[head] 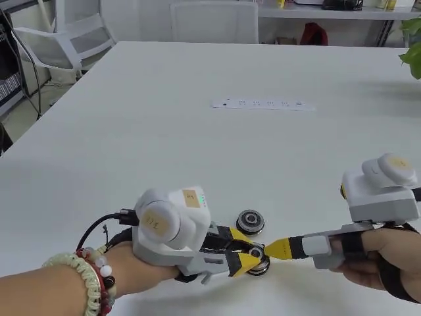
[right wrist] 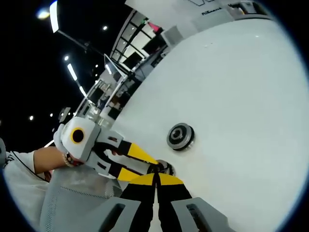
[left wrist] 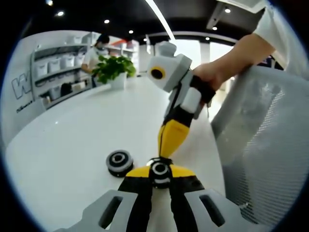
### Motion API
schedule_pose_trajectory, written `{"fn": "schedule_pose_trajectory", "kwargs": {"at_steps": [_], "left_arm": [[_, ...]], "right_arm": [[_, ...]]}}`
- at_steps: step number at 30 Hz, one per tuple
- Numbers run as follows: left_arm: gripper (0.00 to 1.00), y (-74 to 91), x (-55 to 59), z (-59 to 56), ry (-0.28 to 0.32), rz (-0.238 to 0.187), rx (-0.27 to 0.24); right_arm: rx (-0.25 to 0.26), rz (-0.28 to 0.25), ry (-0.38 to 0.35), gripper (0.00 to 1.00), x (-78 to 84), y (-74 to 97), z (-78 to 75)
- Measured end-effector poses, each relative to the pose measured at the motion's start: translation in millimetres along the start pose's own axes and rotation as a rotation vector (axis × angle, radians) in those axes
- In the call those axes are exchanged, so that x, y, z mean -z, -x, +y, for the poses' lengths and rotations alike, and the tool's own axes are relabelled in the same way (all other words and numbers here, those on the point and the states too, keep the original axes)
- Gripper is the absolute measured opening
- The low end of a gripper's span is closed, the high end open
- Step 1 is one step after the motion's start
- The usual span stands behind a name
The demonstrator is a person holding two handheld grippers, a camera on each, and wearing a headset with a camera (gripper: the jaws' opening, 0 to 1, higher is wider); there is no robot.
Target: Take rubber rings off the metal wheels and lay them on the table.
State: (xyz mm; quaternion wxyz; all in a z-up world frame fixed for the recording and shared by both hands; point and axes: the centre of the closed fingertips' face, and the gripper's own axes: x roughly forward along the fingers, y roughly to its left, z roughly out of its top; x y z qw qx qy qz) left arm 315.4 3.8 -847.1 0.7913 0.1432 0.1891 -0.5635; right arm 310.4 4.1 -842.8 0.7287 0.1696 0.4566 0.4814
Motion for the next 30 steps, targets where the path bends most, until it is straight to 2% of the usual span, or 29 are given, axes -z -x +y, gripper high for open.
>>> {"fn": "schedule_pose_trajectory", "kwargs": {"at_steps": [13,21,25,30], "left_arm": [[0.14,-1.1,-0.4,-1.4,0.001,-0.002,0.005],[0.14,-1.2,-0.5,-0.6,0.002,-0.001,0.002],[0.14,-1.1,-0.5,0.8,0.007,-0.001,-0.004],[0.14,-1.1,-0.4,1.0,0.009,-0.002,-0.005]], "right_arm": [[-0.04,0.016,0.006,0.0,2.8,-4.0,9.7],[-0.058,0.008,0.002,0.0,1.2,-2.2,13.0],[-0.085,-0.011,-0.016,0.0,-2.6,-0.6,18.1],[-0.091,-0.025,-0.023,0.0,-5.6,1.1,18.2]]}}
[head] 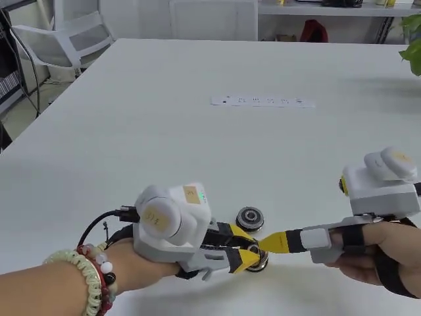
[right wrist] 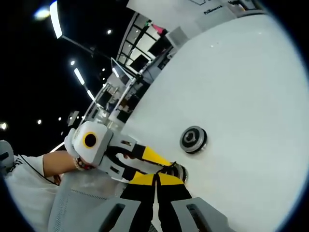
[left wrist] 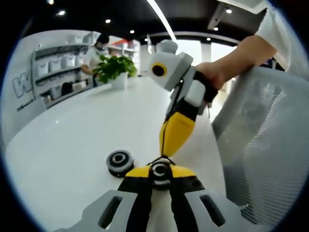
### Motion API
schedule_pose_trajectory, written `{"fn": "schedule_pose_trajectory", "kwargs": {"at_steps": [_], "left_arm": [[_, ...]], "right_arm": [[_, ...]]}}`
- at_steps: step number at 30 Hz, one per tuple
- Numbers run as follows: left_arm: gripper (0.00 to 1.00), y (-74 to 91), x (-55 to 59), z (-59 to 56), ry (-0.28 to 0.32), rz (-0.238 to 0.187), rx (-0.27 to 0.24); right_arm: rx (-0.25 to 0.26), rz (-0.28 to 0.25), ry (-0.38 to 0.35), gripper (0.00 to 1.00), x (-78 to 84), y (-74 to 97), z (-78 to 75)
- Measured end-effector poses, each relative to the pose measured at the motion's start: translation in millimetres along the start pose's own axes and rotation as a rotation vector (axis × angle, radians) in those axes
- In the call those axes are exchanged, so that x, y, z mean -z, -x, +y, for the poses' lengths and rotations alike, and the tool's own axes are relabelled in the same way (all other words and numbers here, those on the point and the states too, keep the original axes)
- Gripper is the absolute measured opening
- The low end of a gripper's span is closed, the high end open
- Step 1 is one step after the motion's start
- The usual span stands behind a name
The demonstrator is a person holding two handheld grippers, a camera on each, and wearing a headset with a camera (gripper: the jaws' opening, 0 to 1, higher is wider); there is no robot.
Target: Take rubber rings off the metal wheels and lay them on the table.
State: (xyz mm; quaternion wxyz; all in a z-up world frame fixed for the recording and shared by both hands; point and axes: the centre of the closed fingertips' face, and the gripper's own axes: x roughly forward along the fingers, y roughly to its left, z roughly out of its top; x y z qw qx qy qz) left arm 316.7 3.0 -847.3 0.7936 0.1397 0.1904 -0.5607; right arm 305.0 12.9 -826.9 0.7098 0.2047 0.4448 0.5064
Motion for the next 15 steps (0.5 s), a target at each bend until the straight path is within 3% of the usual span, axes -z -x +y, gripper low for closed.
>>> {"fn": "schedule_pose_trajectory", "kwargs": {"at_steps": [5,15], "left_arm": [[0.13,0.0,0.5,0.4,-0.012,0.005,-0.005],[0.14,-0.3,-0.1,0.4,-0.01,0.01,-0.008]], "right_arm": [[-0.025,-0.038,-0.027,0.0,-7.5,3.2,3.5],[0.029,-0.043,-0.067,0.0,-5.2,4.9,-8.0]]}}
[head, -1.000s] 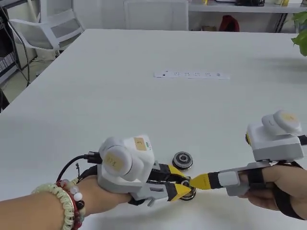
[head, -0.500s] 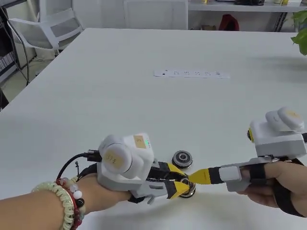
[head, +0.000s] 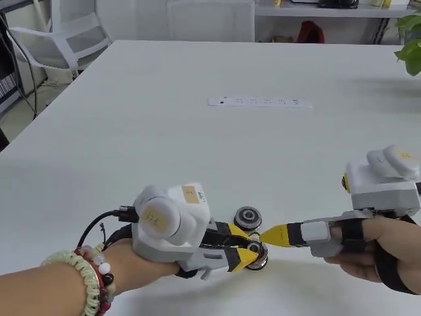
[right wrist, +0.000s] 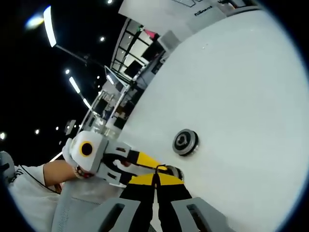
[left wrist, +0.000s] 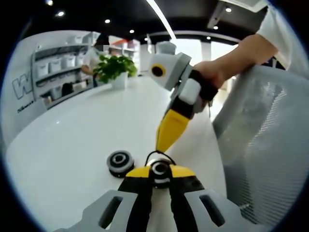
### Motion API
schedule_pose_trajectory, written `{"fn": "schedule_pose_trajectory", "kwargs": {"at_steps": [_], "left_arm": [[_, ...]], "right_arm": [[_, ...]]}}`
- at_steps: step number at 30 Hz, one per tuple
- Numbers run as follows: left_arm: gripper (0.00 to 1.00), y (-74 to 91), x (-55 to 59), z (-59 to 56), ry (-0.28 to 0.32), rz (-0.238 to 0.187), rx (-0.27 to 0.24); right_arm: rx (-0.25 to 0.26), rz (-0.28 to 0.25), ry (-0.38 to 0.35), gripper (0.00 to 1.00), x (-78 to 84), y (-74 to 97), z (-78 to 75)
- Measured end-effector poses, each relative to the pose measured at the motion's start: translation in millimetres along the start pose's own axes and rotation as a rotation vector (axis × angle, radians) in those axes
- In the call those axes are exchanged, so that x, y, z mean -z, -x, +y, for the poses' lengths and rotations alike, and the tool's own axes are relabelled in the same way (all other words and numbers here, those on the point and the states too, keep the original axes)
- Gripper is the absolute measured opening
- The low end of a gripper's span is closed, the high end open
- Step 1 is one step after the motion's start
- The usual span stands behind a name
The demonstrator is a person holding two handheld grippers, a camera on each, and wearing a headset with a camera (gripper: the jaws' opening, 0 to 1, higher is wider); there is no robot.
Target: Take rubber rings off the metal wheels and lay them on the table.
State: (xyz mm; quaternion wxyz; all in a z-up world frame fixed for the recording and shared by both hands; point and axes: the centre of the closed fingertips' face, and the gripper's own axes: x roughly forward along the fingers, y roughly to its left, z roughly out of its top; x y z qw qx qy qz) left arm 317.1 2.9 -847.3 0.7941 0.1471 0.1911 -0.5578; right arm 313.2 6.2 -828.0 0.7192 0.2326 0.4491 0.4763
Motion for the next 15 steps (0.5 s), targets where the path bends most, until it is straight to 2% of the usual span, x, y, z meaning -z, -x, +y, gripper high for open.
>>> {"fn": "schedule_pose_trajectory", "kwargs": {"at_steps": [7,15], "left_arm": [[0.14,-0.6,-0.9,0.7,0.026,0.019,0.0],[0.13,2.1,-2.6,0.1,-0.005,0.051,0.013]], "right_arm": [[0.066,0.026,-0.025,0.0,6.1,-0.3,-12.3],[0.069,0.026,-0.027,0.0,6.2,-1.2,-11.0]]}}
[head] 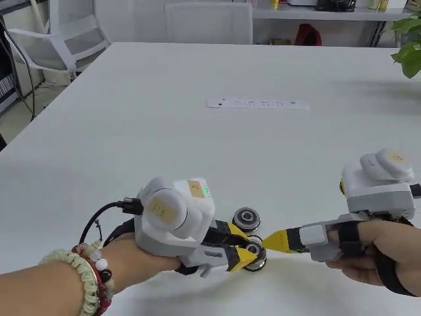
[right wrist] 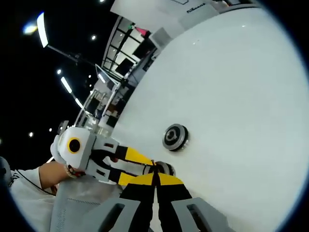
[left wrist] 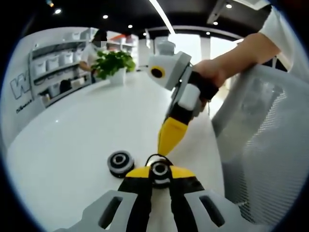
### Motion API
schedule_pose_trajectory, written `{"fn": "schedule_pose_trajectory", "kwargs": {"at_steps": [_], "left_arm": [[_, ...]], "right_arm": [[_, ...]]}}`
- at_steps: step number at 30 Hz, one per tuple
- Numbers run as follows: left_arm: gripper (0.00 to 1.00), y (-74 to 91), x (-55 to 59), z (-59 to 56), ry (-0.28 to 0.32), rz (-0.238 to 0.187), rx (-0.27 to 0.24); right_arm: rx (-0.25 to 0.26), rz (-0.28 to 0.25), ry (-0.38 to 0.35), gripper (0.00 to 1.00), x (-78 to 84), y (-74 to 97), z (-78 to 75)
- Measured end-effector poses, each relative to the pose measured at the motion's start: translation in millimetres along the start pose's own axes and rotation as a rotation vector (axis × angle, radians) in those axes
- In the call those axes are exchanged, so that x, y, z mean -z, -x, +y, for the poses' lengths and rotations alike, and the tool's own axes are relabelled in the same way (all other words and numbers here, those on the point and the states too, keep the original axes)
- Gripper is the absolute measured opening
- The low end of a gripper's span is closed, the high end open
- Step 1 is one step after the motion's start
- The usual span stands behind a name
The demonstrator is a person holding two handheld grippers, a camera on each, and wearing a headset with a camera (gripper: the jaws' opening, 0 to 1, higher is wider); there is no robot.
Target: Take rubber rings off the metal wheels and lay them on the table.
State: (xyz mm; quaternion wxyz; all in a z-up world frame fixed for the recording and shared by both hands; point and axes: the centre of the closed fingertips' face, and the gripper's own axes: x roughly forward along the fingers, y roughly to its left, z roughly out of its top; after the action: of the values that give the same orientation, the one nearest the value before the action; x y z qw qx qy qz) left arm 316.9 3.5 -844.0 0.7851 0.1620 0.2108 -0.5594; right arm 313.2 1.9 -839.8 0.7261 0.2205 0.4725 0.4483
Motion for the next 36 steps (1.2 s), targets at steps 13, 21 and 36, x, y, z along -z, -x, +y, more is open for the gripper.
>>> {"fn": "schedule_pose_trajectory", "kwargs": {"at_steps": [13,21,36], "left_arm": [[0.25,17.7,-35.7,8.3,-0.014,-0.107,-0.03],[0.37,30.1,-55.3,8.3,0.01,-0.167,-0.031],[0.59,34.4,-69.3,-9.8,-0.011,-0.155,0.033]], "right_arm": [[0.004,-0.051,-0.029,0.0,-11.5,8.0,-2.6],[-0.001,-0.122,-0.058,0.0,-25.8,17.9,-3.9],[-0.054,-0.266,-0.117,0.0,-54.1,36.7,5.8]]}}
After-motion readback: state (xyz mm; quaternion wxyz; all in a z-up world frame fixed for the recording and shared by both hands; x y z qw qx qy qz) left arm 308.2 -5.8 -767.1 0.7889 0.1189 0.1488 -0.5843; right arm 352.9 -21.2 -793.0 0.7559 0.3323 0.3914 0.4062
